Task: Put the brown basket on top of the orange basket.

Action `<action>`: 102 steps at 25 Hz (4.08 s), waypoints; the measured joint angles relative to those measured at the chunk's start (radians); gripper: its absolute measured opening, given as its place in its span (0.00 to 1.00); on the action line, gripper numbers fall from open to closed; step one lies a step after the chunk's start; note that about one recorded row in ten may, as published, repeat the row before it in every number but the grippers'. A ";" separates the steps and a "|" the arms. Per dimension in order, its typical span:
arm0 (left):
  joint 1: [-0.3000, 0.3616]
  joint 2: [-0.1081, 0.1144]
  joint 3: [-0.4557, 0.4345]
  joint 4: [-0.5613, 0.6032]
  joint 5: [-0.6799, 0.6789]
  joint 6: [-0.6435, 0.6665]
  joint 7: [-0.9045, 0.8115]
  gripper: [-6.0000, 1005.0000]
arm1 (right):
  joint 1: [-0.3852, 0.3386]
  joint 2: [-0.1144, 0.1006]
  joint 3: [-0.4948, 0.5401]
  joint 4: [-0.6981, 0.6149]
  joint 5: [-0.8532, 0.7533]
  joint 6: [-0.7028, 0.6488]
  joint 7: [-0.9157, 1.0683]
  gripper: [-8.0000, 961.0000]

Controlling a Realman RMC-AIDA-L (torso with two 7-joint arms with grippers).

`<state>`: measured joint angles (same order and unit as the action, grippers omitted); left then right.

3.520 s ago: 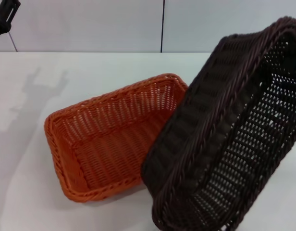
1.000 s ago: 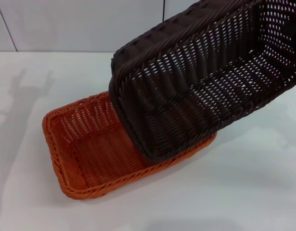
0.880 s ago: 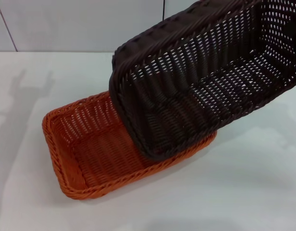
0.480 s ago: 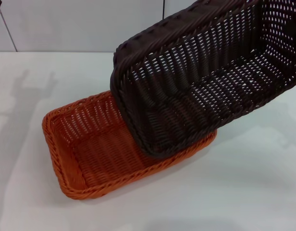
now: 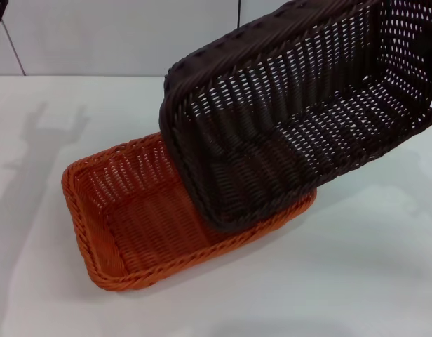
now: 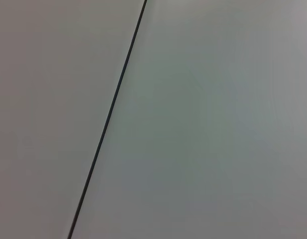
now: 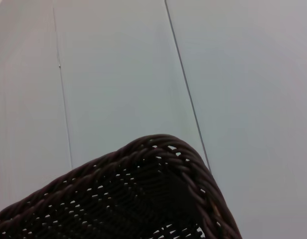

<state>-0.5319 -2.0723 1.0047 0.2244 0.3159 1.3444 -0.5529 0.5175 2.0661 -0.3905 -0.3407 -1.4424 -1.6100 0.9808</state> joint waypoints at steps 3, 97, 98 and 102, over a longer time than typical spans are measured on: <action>-0.003 -0.001 0.000 -0.013 0.000 0.012 -0.001 0.83 | 0.007 0.000 0.001 0.036 0.024 0.005 -0.033 0.17; -0.005 0.006 -0.036 -0.032 -0.002 -0.099 0.049 0.83 | 0.005 0.013 0.180 0.297 -0.057 0.090 -0.238 0.60; 0.005 0.006 -0.049 -0.032 -0.002 -0.089 0.048 0.83 | 0.004 0.013 0.224 0.284 -0.052 0.090 -0.277 0.60; 0.053 0.007 -0.094 -0.031 -0.002 -0.055 0.050 0.83 | 0.013 0.012 0.353 0.268 0.046 0.094 -0.492 0.60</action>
<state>-0.4792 -2.0651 0.9107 0.1934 0.3139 1.2891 -0.5034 0.5300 2.0776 -0.0377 -0.0726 -1.3968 -1.5160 0.4884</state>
